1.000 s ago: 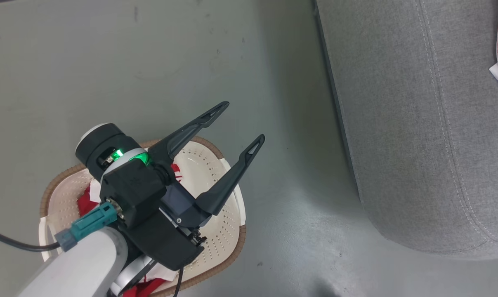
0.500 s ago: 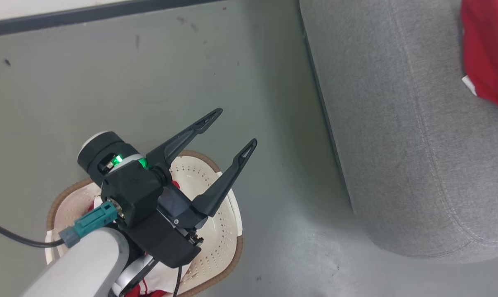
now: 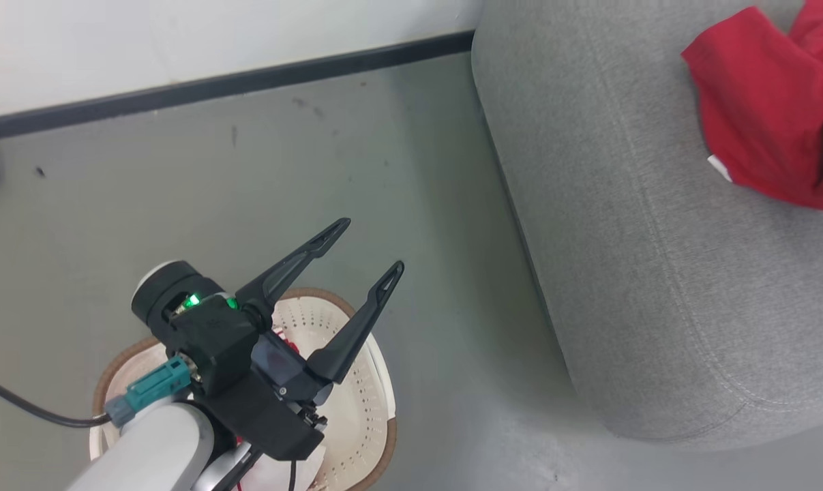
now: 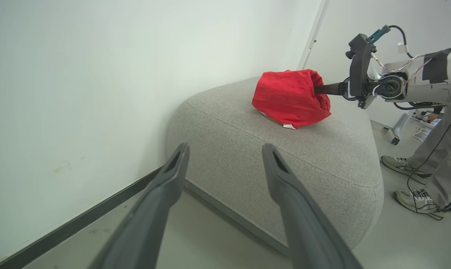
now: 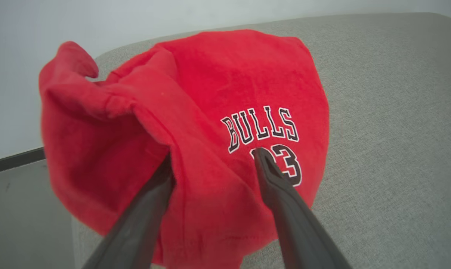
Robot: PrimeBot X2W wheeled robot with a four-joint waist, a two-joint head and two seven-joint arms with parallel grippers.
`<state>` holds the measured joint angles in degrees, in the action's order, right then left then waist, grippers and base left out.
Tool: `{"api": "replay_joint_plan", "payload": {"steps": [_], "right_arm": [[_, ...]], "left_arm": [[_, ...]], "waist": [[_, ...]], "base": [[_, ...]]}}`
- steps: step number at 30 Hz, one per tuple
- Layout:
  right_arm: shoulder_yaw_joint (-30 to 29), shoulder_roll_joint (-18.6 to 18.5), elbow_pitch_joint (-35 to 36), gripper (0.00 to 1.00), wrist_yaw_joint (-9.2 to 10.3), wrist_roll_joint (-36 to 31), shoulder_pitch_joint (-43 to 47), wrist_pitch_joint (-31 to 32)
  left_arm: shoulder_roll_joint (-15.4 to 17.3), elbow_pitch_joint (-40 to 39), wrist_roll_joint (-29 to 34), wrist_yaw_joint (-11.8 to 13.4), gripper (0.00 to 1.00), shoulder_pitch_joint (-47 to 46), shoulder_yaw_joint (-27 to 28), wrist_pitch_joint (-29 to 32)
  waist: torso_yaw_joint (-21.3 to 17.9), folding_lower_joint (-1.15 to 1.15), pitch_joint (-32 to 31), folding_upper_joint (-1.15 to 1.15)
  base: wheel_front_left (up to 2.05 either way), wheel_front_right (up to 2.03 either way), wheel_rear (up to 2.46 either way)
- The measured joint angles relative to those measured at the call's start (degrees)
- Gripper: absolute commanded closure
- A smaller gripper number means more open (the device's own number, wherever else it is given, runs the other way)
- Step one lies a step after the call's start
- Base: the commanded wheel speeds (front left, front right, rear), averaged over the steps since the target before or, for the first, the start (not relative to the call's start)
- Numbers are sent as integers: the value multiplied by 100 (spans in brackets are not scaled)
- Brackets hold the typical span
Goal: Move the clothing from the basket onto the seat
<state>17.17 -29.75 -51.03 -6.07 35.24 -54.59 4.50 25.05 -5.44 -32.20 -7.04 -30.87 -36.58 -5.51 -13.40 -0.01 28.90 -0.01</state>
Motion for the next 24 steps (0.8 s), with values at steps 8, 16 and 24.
{"api": "replay_joint_plan", "payload": {"steps": [8,16,24], "right_arm": [[225,-282,243,0,-52,-209,332,-11],[168,-437,701,0,-99,-157,844,-365],[76,-514,1564,0,-100,29,1488,-876]], "left_arm": [[-1,141,-49,56,0,288,54,-175],[-107,282,-102,108,0,402,69,-321],[-130,472,-264,226,0,715,141,-481]], "waist": [[-80,0,-411,0],[-92,0,-779,0],[18,0,-1190,0]], "base": [[0,0,0],[0,0,0],[0,0,0]]}}
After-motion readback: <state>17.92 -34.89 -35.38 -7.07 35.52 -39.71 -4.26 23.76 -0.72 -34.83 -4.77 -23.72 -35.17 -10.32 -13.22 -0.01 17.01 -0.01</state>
